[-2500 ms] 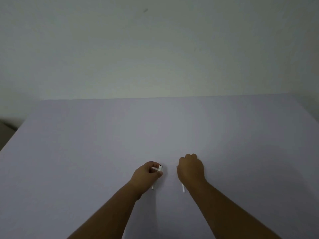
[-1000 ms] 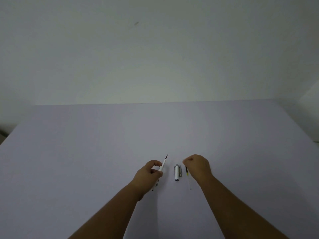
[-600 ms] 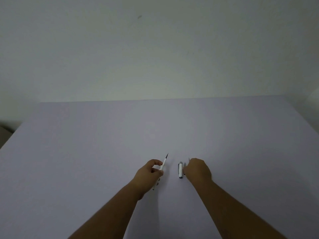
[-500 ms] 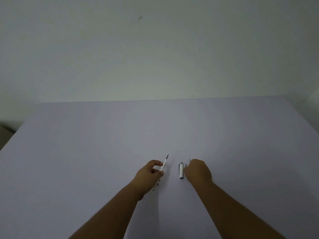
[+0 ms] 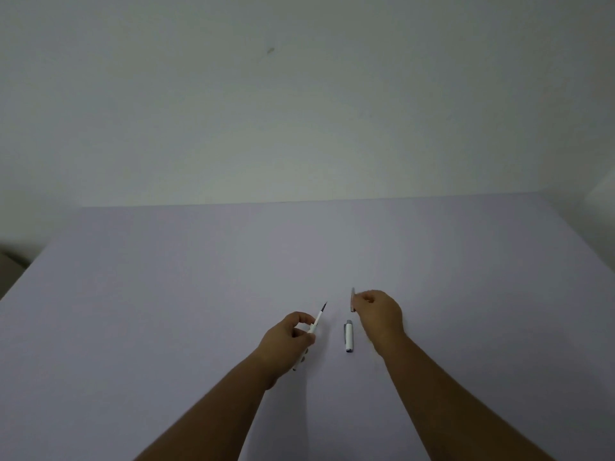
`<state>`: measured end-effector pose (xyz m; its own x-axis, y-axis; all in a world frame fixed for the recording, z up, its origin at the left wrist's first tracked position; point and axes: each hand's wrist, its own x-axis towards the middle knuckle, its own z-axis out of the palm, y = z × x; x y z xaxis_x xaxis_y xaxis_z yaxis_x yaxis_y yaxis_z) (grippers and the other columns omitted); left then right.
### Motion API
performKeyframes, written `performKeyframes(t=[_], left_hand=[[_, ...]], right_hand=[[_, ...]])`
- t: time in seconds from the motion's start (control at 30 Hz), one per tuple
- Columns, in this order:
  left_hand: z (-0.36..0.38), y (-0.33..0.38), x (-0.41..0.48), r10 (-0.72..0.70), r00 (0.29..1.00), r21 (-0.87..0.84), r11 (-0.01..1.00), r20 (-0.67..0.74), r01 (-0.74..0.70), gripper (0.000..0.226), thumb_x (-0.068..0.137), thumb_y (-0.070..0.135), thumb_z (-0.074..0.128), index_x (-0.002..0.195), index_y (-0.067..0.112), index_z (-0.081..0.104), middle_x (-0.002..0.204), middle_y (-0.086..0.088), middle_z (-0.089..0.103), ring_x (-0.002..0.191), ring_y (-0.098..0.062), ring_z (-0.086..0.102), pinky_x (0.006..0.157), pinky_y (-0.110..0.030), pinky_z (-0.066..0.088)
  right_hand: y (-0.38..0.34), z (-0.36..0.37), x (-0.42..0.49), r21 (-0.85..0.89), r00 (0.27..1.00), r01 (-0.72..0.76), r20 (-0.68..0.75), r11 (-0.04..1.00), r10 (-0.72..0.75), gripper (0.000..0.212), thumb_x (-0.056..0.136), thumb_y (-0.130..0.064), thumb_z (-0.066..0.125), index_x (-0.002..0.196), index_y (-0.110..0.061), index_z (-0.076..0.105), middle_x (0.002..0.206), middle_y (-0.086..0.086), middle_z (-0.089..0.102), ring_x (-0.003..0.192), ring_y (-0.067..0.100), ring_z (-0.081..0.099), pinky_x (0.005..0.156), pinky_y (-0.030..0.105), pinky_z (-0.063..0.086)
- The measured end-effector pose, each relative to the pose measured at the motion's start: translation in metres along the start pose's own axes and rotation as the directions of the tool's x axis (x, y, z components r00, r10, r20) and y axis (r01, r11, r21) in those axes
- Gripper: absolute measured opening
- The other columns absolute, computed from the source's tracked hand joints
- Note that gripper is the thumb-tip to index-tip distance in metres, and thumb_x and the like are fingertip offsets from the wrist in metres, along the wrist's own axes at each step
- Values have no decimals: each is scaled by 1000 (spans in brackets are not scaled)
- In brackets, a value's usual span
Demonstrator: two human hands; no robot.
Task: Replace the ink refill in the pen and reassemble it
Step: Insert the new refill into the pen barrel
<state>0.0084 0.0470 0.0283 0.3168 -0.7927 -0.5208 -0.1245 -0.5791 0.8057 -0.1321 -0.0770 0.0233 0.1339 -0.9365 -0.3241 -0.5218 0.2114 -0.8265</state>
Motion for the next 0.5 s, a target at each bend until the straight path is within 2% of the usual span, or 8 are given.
performKeyframes(t=[0.1, 0.17, 0.4, 0.5], left_hand=[[1, 6, 0, 3, 1000, 14, 1000, 4, -3, 13, 90, 23, 57, 97, 34, 60, 82, -1, 64, 71, -16, 59, 69, -28, 56], [0, 10, 0, 5, 1000, 21, 1000, 4, -5, 13, 90, 23, 57, 97, 34, 60, 82, -1, 65, 70, -16, 58, 66, -26, 56], [-1, 19, -1, 21, 1000, 18, 1000, 3, -21, 13, 90, 22, 56, 98, 33, 59, 83, -2, 65, 72, -17, 58, 73, -31, 57], [-1, 19, -3, 22, 1000, 14, 1000, 7, -22, 13, 90, 22, 56, 96, 34, 59, 83, -3, 65, 72, -17, 58, 75, -32, 57]], right_hand=[[-15, 1, -4, 302, 996, -49, 90, 952, 23, 9, 84, -23, 61, 79, -21, 68, 68, -1, 59, 53, 12, 45, 50, 24, 42], [-22, 1, -8, 387, 991, -61, 132, 920, 10, 10, 84, -19, 63, 76, -23, 68, 73, 2, 64, 54, 12, 45, 52, 25, 44], [-27, 1, -15, 354, 975, -34, 218, 935, -47, 6, 79, -17, 67, 77, -19, 72, 68, -6, 69, 56, 11, 48, 51, 23, 45], [-25, 2, -16, 366, 984, -31, 174, 930, -36, 5, 82, -18, 66, 81, -18, 70, 76, 0, 71, 58, 12, 48, 53, 23, 46]])
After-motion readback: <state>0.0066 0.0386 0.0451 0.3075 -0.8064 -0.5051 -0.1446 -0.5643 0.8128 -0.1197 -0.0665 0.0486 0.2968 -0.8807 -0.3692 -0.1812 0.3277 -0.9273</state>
